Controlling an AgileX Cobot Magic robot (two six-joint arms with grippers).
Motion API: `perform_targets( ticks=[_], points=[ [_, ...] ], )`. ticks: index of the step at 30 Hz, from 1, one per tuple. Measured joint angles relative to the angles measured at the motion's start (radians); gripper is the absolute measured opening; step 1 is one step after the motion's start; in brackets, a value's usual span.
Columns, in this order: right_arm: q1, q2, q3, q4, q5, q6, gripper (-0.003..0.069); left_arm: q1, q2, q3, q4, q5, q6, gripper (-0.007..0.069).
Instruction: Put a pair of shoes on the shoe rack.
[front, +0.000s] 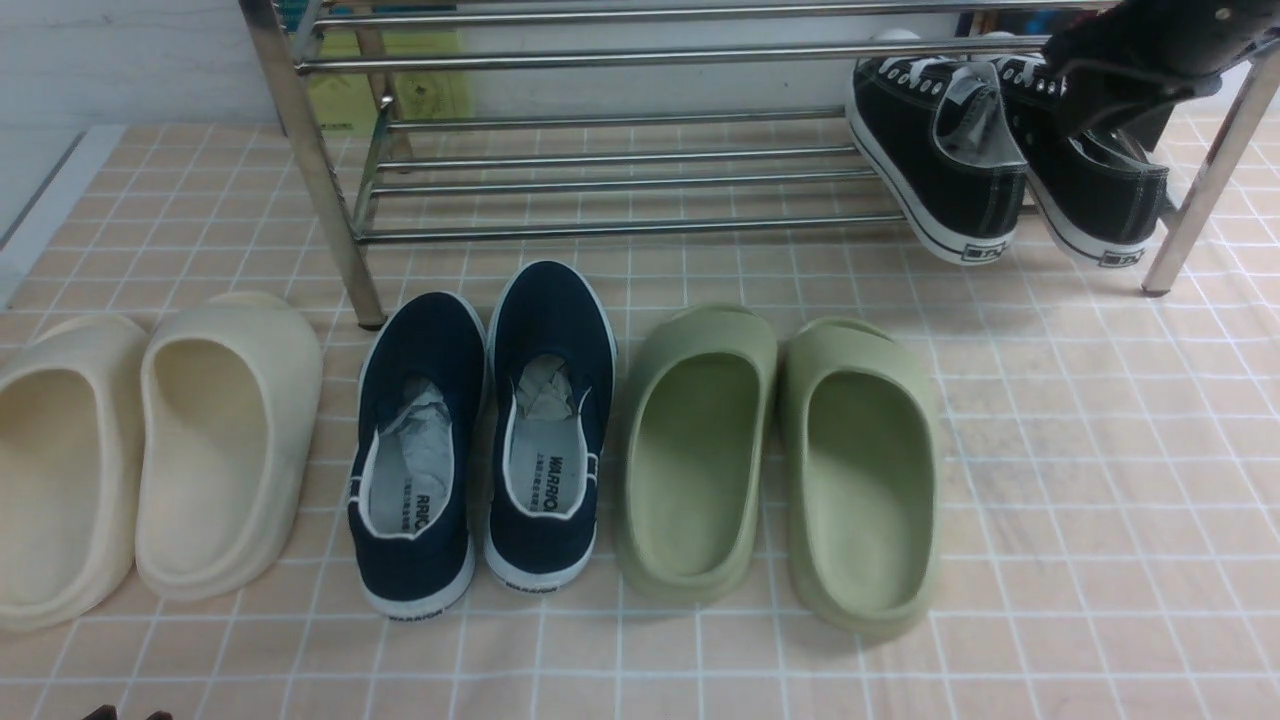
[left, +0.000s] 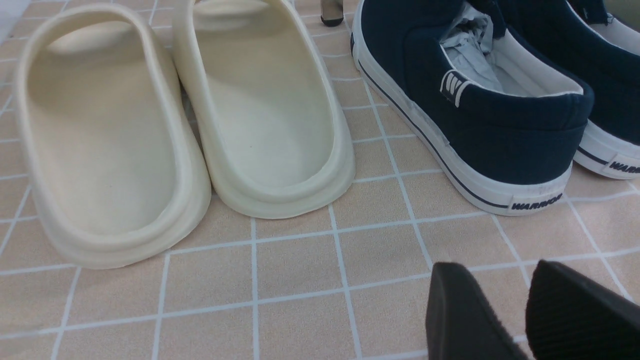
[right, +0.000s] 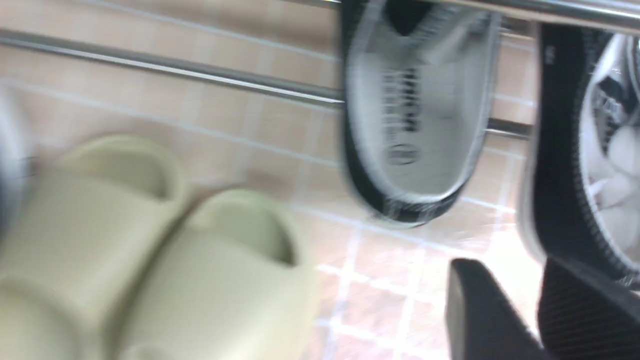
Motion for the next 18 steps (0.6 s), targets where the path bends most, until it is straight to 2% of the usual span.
perform_targets(
  ticks=[1,3,6,10,13,14,16,17,18],
  points=[
    [0.0,-0.015,0.0,0.006,0.005,-0.003,0.016,0.0,0.0,0.0,0.0,0.0,0.0,0.0241],
    [0.0,-0.106,0.0,0.06,0.018,-0.047,0.0069,0.0,0.0,0.0,0.0,0.0,0.0,0.0241],
    [0.003,-0.227,0.016,0.057,0.02,-0.062,-0.0012,0.0,0.0,0.0,0.0,0.0,0.0,0.0241],
    [0.027,-0.412,0.182,-0.048,0.023,-0.043,-0.0012,0.0,0.0,0.0,0.0,0.0,0.0,0.0241],
    [0.033,-0.503,0.325,-0.083,0.025,-0.042,-0.0008,0.0,0.0,0.0,0.0,0.0,0.0,0.0241],
    [0.034,-0.601,0.486,-0.103,0.02,-0.042,-0.0007,0.0,0.0,0.0,0.0,0.0,0.0,0.0241],
    [0.034,-0.686,0.635,-0.135,-0.022,-0.042,-0.0007,0.0,0.0,0.0,0.0,0.0,0.0,0.0241],
    [0.034,-0.697,0.635,-0.135,-0.03,-0.042,-0.0007,0.0,0.0,0.0,0.0,0.0,0.0,0.0241],
    [0.034,-0.796,0.775,-0.186,-0.103,-0.042,-0.0006,0.0,0.0,0.0,0.0,0.0,0.0,0.0241]
  ],
)
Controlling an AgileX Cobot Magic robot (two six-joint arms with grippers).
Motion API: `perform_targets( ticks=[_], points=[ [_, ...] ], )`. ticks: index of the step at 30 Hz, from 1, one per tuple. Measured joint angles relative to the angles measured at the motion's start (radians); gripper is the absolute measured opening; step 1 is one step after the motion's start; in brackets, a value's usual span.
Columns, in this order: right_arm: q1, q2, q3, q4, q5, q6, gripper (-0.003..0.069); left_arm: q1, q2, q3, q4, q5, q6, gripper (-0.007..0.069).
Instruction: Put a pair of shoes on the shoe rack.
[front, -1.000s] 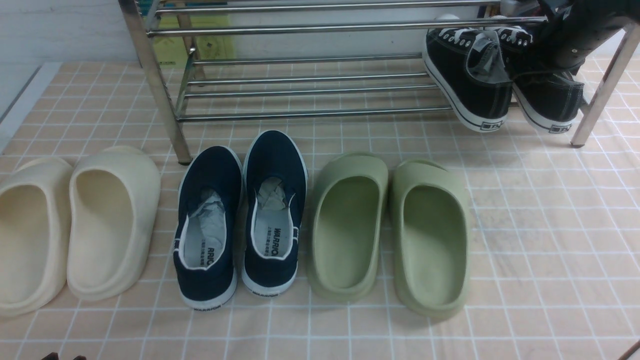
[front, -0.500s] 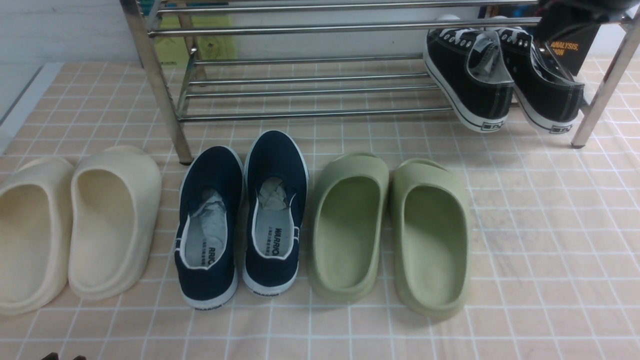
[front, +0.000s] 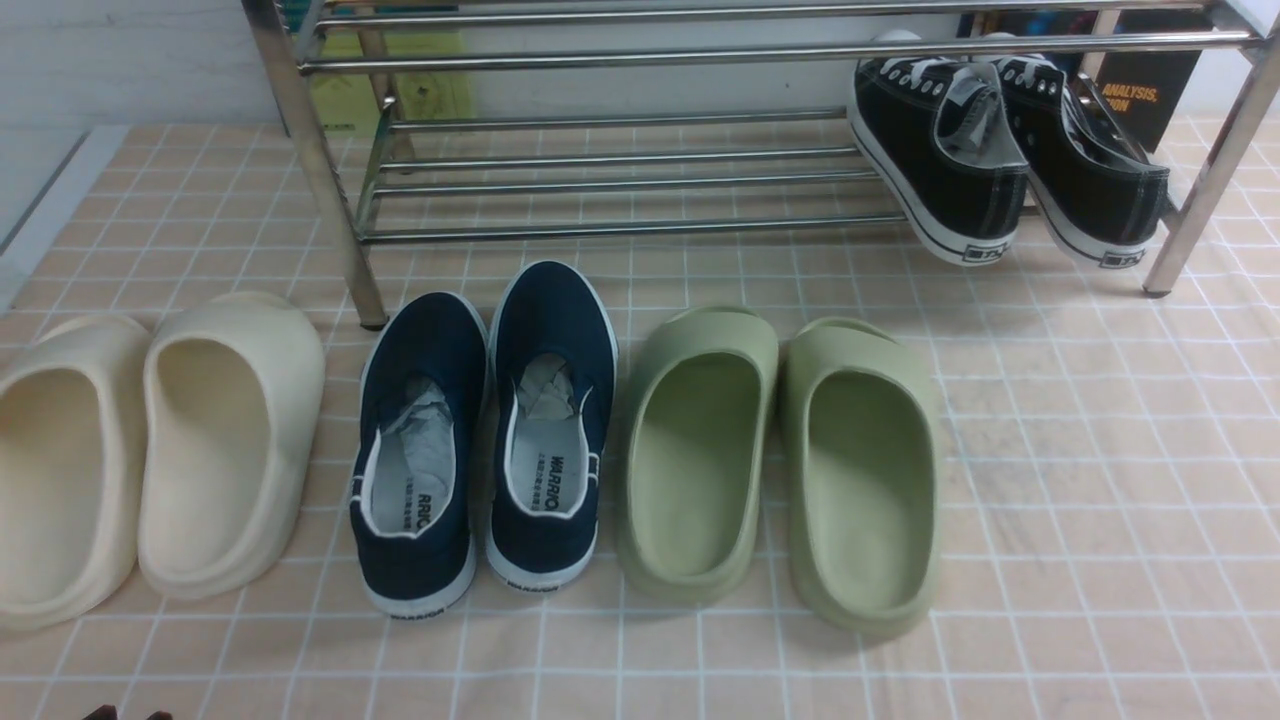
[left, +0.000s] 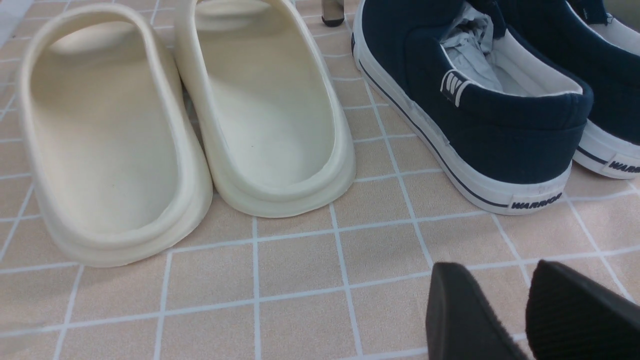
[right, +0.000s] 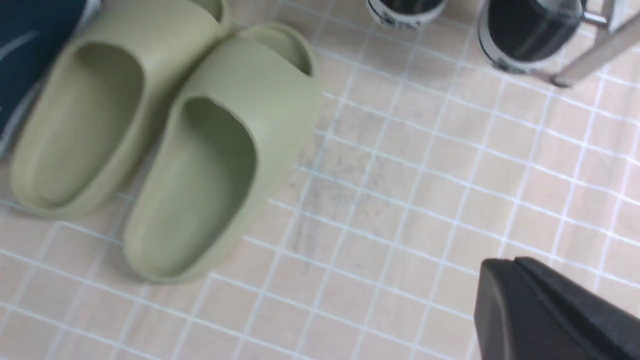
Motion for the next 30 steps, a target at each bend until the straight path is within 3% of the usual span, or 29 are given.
perform_targets(
  ticks=[3,6,8,12,18,25,30],
  points=[
    [0.0,-0.173,0.221,-0.06,-0.207,0.002,-0.0004,0.0,0.0,0.0,0.0,0.0,0.0,0.0241],
    [0.0,-0.288,0.37,-0.064,-0.38,0.002,-0.0004,0.0,0.0,0.0,0.0,0.0,0.0,0.0241],
    [0.0,-0.426,0.587,-0.064,-0.616,0.002,-0.0004,0.0,0.0,0.0,0.0,0.0,0.0,0.0241],
    [0.0,-0.582,0.845,-0.054,-0.846,0.002,-0.0004,0.0,0.0,0.0,0.0,0.0,0.0,0.0241],
    [0.0,-0.659,1.205,-0.041,-1.291,0.002,-0.0002,0.0,0.0,0.0,0.0,0.0,0.0,0.0241],
    [0.0,-0.657,1.359,-0.041,-1.758,0.002,0.0002,0.0,0.0,0.0,0.0,0.0,0.0,0.0241],
    [0.0,-0.657,1.38,-0.041,-1.845,0.002,0.0006,0.0,0.0,0.0,0.0,0.0,0.0,0.0241]
  ],
)
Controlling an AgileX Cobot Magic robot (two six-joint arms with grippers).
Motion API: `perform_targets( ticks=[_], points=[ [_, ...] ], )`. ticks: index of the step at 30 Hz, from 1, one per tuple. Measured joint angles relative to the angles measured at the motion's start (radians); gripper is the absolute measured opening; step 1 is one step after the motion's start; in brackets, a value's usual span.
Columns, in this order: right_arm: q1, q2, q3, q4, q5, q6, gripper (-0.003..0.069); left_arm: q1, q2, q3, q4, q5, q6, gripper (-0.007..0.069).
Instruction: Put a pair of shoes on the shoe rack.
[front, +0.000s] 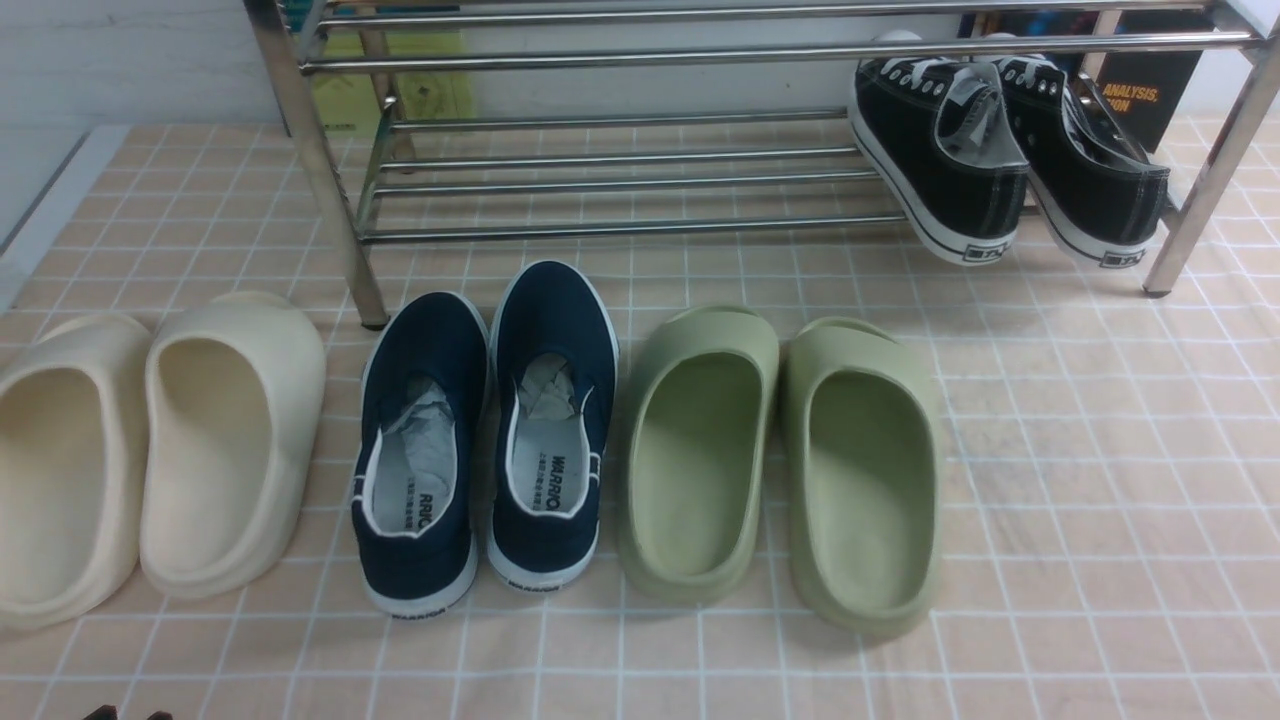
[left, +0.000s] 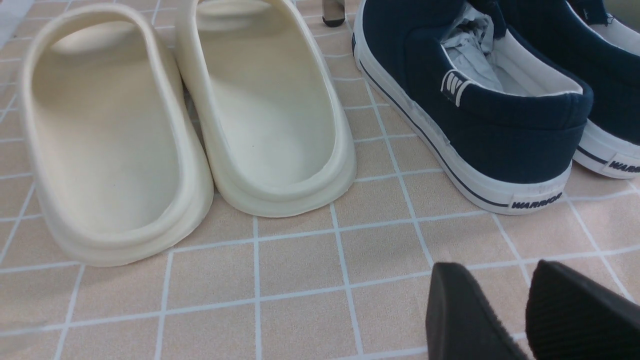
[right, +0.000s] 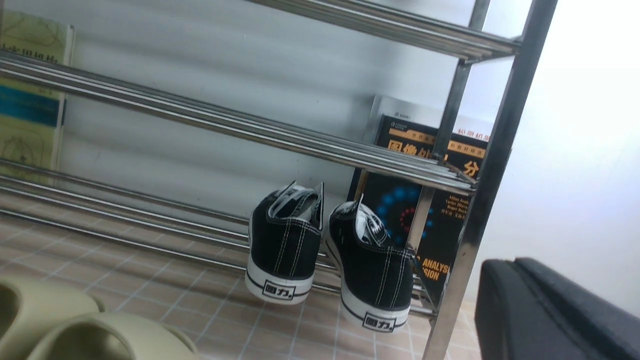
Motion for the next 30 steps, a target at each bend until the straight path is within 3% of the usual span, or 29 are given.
perform_targets(
  ticks=[10,22,26,30],
  points=[
    [0.061,-0.068,0.0,0.007,0.071,0.0,0.0013,0.0,0.0,0.0,0.0,0.0,0.0,0.0241],
    [0.067,-0.445,0.0,-0.019,0.179,0.0,0.0028,0.0,0.0,0.0,0.0,0.0,0.0,0.0241],
    [0.053,-0.474,0.0,-0.019,0.228,0.0,0.0031,0.0,0.0,0.0,0.0,0.0,0.0,0.0241],
    [-0.029,-0.499,0.0,-0.019,0.264,0.0,0.0038,0.0,0.0,0.0,0.0,0.0,0.0,0.0241]
  ],
)
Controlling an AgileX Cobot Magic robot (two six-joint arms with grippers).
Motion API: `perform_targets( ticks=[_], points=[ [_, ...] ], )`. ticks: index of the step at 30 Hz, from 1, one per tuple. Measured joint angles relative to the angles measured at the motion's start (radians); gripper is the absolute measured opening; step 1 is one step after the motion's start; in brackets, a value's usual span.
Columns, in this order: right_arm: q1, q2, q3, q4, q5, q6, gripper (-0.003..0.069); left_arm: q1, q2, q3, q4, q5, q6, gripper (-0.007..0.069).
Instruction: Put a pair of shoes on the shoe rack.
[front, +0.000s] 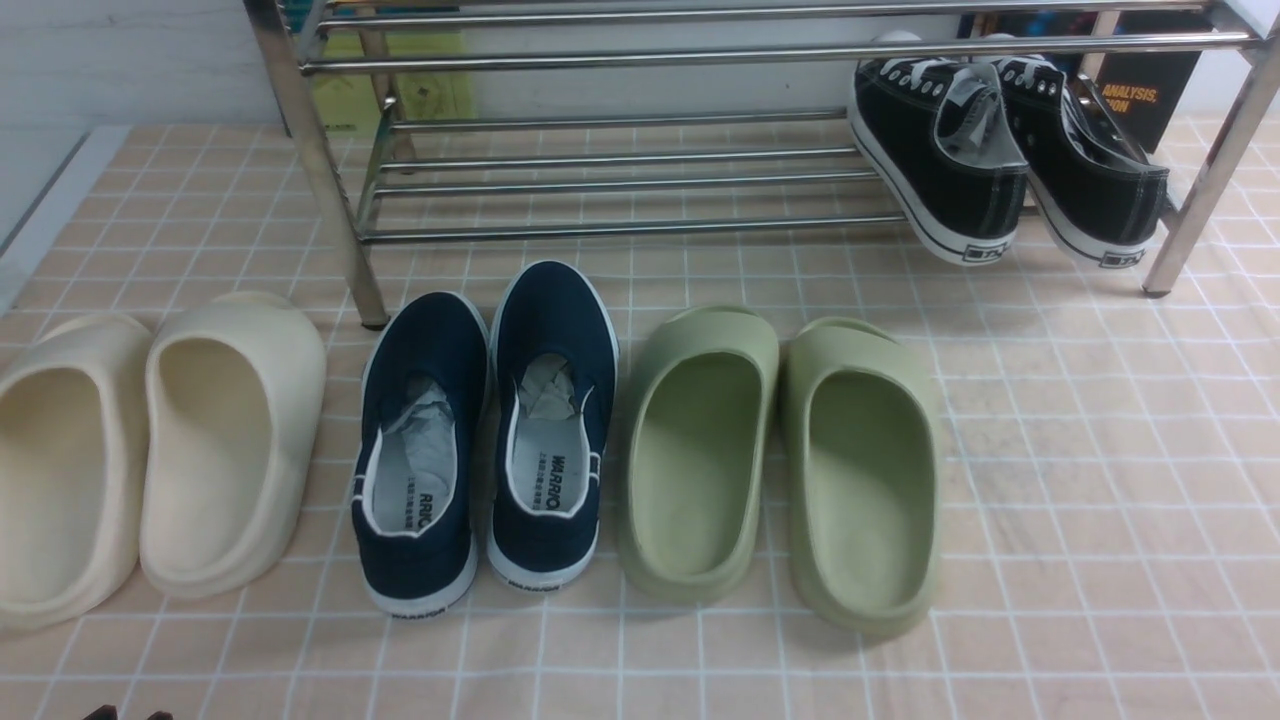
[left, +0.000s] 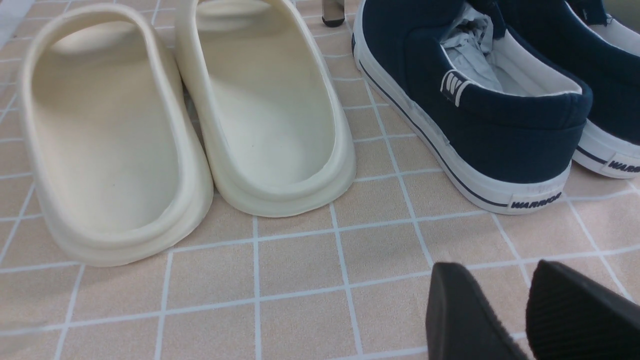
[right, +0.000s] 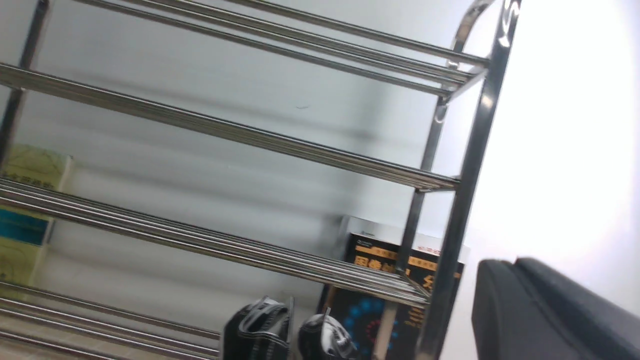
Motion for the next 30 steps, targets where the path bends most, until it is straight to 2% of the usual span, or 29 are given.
perform_targets(
  ticks=[5,13,17,24,25,26,30],
  points=[
    [-0.095,-0.031,0.0,0.0,-0.004,0.0,0.0041,0.0,0.0,0.0,0.0,0.0,0.0,0.0241],
    [-0.104,-0.031,0.0,0.002,0.043,0.0,0.0048,0.0,0.0,0.0,0.0,0.0,0.0,0.0241],
    [-0.104,-0.031,0.0,0.015,0.241,0.0,0.0048,0.0,0.0,0.0,0.0,0.0,0.0,0.0241],
    [-0.104,-0.031,0.0,0.034,0.735,0.0,0.005,0.0,0.0,0.0,0.0,0.0,0.0,0.0241],
    [-0.104,-0.031,0.0,0.034,0.735,0.0,0.005,0.0,0.0,0.0,0.0,0.0,0.0,0.0241],
    [-0.104,-0.031,-0.003,0.041,0.804,0.0,0.0054,0.0,0.0,0.0,0.0,0.0,0.0,0.0241],
    [-0.104,-0.031,-0.008,0.079,0.832,-0.004,0.0059,0.0,0.0,0.0,0.0,0.0,0.0,0.0241]
  ],
)
